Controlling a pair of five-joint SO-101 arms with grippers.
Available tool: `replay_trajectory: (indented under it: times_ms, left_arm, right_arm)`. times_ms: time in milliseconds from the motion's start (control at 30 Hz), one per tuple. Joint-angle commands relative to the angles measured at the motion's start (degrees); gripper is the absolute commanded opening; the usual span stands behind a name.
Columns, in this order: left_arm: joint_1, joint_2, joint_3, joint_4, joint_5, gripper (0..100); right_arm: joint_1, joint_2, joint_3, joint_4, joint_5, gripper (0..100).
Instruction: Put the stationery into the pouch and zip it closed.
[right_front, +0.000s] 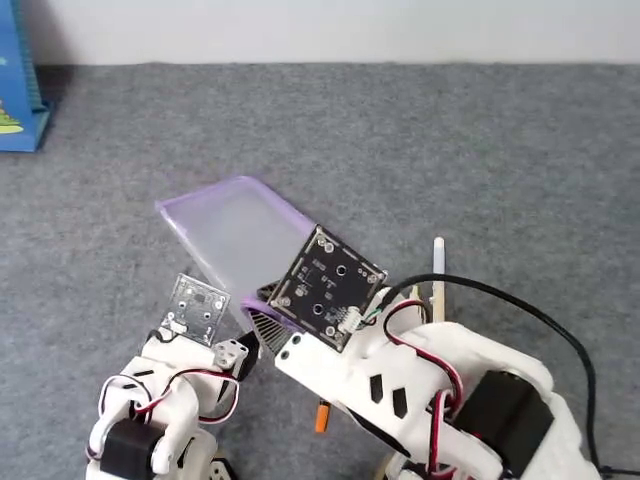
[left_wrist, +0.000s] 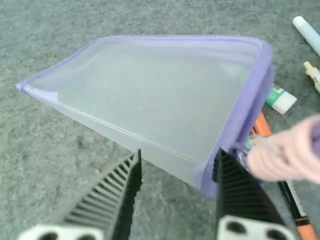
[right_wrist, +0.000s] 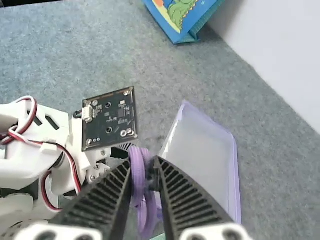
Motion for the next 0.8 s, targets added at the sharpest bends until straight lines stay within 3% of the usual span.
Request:
replay_trajectory:
  times_ms: [0,233,367,567,767]
  left_arm:
    - [-0.09,-0.88,-0.84,-0.44,0.70,23]
    - [-0.09,-0.88,-0.75,-0.44,0.70,23]
    - [-0.53,-0.88,-0.84,-0.62,0.70,23]
    - [-10.55,-0.88,-0.92,-4.04,3.87,23]
    - [-15.03,-0.88,-0.92,-4.22,3.87,23]
  right_arm:
    - [0.66,-0.13,-3.43,-2.59,-0.18,0.9]
    - [1.27,0.40,-3.43,-3.82,0.09,0.9]
    - [6.55,0.48,-2.20,-4.62,0.00,0.9]
    - [11.47,-0.13,5.89,-2.86,-0.18,1.1]
    - [17.45,0.22,15.56,1.71,0.44,1.2]
